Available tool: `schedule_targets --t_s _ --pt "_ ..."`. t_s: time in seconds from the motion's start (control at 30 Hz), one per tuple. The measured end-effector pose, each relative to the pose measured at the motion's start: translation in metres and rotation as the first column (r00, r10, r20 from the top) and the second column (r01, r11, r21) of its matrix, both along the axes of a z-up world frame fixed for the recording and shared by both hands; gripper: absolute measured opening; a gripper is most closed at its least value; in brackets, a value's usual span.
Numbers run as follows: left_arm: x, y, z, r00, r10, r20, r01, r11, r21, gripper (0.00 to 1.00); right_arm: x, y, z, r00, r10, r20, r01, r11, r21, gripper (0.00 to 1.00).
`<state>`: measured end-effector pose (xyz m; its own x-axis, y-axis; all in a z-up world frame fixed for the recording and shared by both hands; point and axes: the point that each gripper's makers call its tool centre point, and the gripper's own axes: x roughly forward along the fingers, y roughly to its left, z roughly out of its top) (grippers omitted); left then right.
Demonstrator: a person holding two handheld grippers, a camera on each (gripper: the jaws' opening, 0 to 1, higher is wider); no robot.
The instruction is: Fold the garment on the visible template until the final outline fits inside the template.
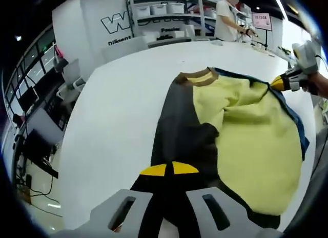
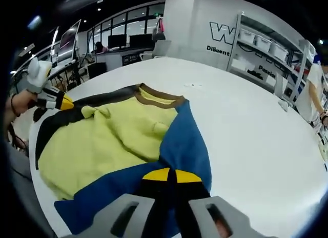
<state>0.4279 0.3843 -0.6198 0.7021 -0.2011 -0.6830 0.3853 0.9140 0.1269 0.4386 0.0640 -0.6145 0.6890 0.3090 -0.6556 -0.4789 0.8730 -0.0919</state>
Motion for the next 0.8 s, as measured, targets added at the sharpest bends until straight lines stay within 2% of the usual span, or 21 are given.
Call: schedule_targets --t_s 0.23,0.3,0.4,0.47,0.63,0.73,0.8 --pt "0.012 0.012 0.001 1.0 0.023 0.002 -0.023 1.0 0.015 0.0 0.004 -0.016 0.001 0.999 -0.037 -0.007 0.037 0.999 0.003 0.0" --pt "0.017 0.018 0.003 1.0 0.024 0.008 -0.025 0.999 0.035 0.0 0.005 -0.022 0.005 0.997 -0.07 -0.014 0.071 0.995 0.066 0.0" --pt "0.02 0.02 0.001 1.0 0.03 0.002 -0.03 0.999 0.027 0.0 0.007 -0.026 0.007 0.997 -0.075 -0.015 0.076 0.994 0.073 0.0" --pt "0.023 0.022 -0.001 1.0 0.028 0.002 -0.028 0.999 0.045 0.0 0.008 -0.021 0.011 0.995 -0.095 -0.023 0.098 0.983 0.156 0.0" --pt "0.026 0.024 -0.001 0.999 0.042 0.0 -0.042 0.999 0.033 0.0 0.008 -0.026 0.013 0.993 -0.112 -0.031 0.116 0.976 0.186 0.0" --pt "0.026 0.023 0.0 1.0 0.025 0.004 -0.025 0.997 0.066 0.0 0.008 -0.023 0.017 0.988 -0.147 -0.057 0.157 0.943 0.292 0.0" --pt "0.026 0.023 0.0 1.0 0.025 0.002 -0.025 0.998 0.066 0.0 0.008 -0.028 0.014 0.986 -0.151 -0.066 0.164 0.942 0.293 0.0"
